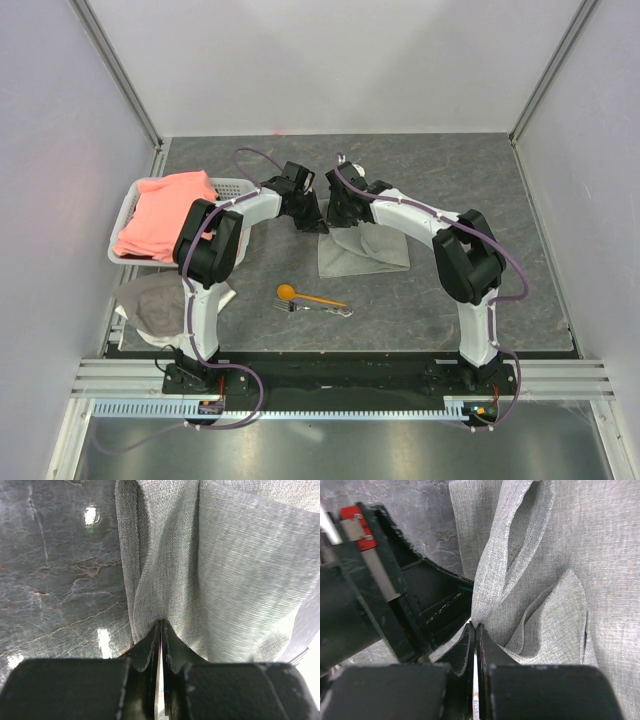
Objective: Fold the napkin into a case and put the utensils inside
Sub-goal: Fold the rectangle-folded napkin at the center of the board, then rotate the square-folded napkin at the center of the board, then move the rectangle-folded napkin to the center of the board, then pick up the rectangle-folded napkin from the center of the board.
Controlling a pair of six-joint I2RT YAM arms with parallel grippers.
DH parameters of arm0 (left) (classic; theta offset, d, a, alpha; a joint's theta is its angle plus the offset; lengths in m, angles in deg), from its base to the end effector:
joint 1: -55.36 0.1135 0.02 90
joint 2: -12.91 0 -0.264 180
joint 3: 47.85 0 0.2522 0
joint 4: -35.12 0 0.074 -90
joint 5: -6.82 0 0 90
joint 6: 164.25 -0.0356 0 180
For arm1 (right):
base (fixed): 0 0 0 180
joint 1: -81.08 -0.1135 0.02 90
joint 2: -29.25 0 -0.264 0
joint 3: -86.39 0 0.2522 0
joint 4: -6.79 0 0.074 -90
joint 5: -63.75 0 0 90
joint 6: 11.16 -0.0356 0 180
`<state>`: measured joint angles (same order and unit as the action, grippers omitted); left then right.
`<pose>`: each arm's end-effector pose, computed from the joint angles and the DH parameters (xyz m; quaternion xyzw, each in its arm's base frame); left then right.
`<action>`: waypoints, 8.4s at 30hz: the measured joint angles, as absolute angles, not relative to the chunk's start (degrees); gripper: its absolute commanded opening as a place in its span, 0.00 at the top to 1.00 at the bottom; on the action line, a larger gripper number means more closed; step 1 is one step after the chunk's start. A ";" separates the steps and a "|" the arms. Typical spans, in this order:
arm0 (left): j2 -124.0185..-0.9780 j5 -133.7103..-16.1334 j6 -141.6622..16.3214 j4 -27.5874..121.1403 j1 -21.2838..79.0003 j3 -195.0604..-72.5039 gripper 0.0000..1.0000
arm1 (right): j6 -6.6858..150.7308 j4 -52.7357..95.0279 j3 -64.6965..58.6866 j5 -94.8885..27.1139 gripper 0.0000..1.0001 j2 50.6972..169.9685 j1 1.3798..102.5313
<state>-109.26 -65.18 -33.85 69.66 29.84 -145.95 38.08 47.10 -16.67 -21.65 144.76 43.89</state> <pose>0.3987 -0.2025 0.1420 -0.0812 0.9483 -0.2717 0.1422 0.3572 0.2674 0.2102 0.0423 0.9460 0.1711 0.2719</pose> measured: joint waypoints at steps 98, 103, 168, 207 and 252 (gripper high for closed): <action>-105.06 -58.12 -30.55 62.07 19.72 -135.59 0.86 | 56.42 35.34 13.71 -28.77 0.43 130.00 64.68; -104.74 -57.56 -27.20 60.19 12.31 -134.67 0.72 | 60.18 36.45 -0.45 -29.19 0.28 139.84 65.23; -86.44 -66.56 -30.33 76.02 23.09 -122.39 0.59 | 47.09 43.71 23.18 -27.31 0.46 119.31 69.73; -88.63 -64.16 -28.91 71.16 23.09 -122.10 0.86 | 48.62 40.71 27.29 -36.31 0.84 117.48 70.62; -85.77 -64.18 -28.93 68.39 23.02 -115.61 0.92 | 39.22 39.40 38.48 -38.58 0.47 105.70 70.56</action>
